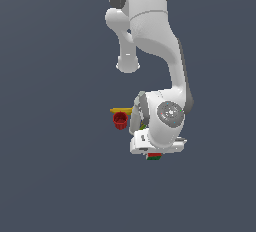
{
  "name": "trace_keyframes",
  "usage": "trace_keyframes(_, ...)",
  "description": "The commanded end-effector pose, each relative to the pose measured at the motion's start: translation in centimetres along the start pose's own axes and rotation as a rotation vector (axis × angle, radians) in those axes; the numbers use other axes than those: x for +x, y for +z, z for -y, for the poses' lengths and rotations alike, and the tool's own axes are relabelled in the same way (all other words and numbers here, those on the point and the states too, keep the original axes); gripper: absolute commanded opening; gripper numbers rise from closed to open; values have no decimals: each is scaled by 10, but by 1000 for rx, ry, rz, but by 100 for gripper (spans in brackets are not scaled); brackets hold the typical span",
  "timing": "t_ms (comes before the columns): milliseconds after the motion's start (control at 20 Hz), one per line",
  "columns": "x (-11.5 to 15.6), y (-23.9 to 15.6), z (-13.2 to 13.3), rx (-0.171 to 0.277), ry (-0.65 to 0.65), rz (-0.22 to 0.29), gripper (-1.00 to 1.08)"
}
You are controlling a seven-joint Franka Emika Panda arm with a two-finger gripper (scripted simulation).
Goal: Pick up a designated object from a clutter of objects.
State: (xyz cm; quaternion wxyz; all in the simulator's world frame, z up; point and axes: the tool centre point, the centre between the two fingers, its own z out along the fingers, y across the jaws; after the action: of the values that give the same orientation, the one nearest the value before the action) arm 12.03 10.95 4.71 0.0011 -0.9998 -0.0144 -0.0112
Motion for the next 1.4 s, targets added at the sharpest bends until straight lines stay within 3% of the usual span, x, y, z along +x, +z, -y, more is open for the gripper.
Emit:
trace_keyframes(0,-8,14,-1,-2,1,22,-100)
trace_keyframes(700,-4,-6,-4,0,0,0,-100)
trace_keyframes(1350,-41,-63,-41,-1,0,4,-100)
